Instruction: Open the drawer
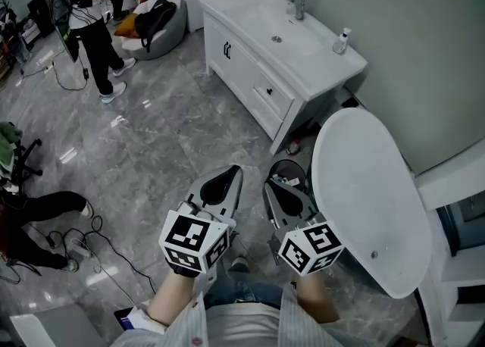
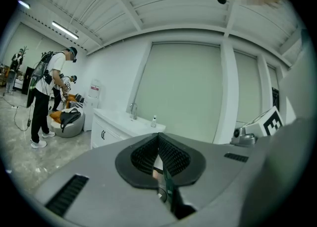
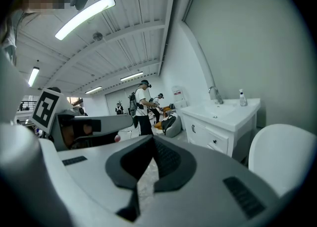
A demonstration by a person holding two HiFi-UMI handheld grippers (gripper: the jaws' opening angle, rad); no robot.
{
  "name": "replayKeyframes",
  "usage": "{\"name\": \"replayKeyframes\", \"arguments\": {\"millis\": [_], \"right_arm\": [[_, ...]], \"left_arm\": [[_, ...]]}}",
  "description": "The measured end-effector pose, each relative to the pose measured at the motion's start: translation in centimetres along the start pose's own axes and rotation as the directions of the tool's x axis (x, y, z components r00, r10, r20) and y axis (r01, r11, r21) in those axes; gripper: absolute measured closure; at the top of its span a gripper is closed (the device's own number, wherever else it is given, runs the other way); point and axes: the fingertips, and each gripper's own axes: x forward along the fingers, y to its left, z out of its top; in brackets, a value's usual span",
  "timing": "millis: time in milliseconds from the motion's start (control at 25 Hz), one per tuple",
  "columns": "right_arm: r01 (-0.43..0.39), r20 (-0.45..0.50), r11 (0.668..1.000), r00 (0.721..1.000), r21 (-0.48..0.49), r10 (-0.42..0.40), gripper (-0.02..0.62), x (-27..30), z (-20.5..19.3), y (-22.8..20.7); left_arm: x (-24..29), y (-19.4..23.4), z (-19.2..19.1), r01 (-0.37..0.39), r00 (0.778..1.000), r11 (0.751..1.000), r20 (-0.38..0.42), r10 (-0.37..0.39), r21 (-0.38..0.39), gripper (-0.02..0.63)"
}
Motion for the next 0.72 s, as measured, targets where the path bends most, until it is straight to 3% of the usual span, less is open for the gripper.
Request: {"name": "replayKeyframes", "arguments": {"millis": [720], "right_arm": [[0.05, -0.017, 0.998, 0.999, 0.036, -0.05, 0.586, 22.2, 4.9, -0.7]], "left_arm": [[9.1, 20.8, 6.6, 0.054, 0.998, 0.998, -0.045, -0.052, 0.04, 0.589]]}}
